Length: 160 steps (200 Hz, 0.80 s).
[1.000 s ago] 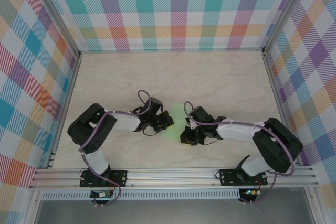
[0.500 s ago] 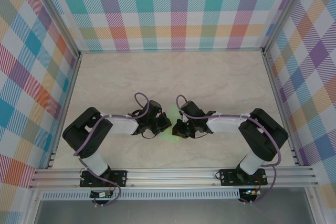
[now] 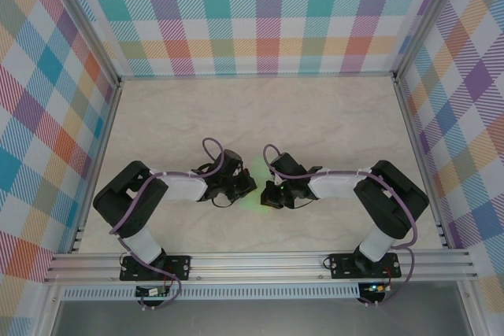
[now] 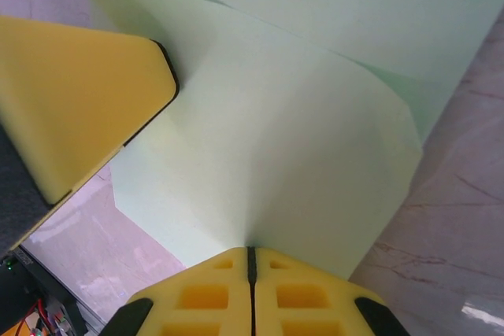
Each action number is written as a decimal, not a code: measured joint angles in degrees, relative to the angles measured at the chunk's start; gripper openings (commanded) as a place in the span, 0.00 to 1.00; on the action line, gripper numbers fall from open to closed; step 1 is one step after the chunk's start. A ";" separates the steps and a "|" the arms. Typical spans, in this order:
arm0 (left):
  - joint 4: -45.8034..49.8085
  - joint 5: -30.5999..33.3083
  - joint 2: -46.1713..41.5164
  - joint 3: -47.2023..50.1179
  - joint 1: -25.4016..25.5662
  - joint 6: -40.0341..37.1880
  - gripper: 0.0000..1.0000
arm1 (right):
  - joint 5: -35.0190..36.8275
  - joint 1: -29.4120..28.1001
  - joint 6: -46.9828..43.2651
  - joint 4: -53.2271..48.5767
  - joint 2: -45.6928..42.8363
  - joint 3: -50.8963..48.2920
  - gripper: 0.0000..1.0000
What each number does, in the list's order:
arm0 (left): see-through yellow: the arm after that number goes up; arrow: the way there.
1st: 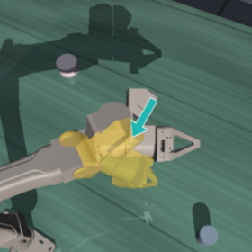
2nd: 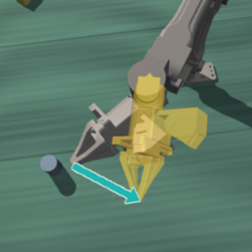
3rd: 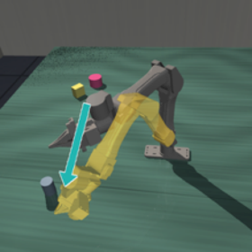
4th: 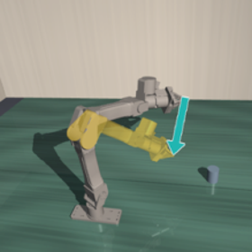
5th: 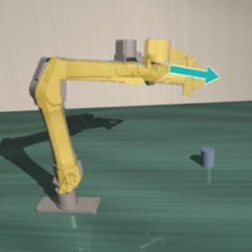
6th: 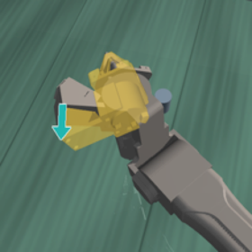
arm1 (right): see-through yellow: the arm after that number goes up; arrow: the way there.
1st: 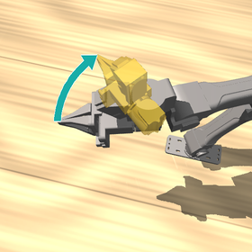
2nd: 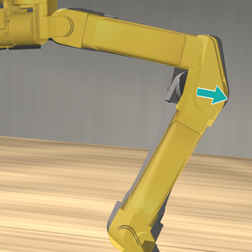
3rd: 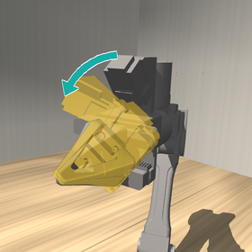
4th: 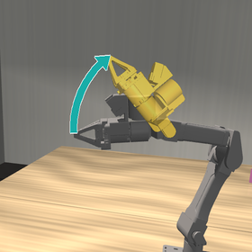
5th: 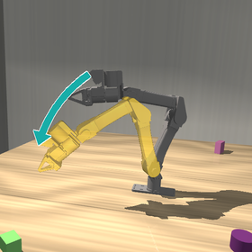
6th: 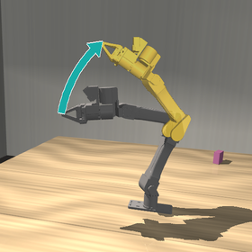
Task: Fold a paper plane with a square sheet of paper (pick it up from the middle)
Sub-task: Fold the triangle a second time at the center of the table.
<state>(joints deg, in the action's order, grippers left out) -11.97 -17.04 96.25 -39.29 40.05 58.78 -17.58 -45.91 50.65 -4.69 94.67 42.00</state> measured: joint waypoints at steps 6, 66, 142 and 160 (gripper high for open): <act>0.04 -0.02 0.02 -0.04 -0.22 -0.15 0.00 | 0.00 0.00 -0.39 -0.09 0.00 0.00 0.07; 1.31 -1.95 0.83 -1.11 -2.58 -2.34 0.00 | -0.07 0.00 -3.17 -1.18 0.39 0.66 0.07; 2.89 -5.25 2.47 -3.10 -6.47 -6.01 0.00 | -0.92 0.17 -5.77 -2.25 1.03 1.53 0.07; 3.26 -5.51 2.95 -3.82 -7.67 -6.88 0.00 | -1.14 0.24 -7.30 -3.50 1.51 2.47 0.07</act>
<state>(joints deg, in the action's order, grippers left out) -8.71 -22.55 99.20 -43.11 32.38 51.90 -18.72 -45.67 43.35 -8.19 96.18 44.47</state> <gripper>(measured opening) 0.038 0.075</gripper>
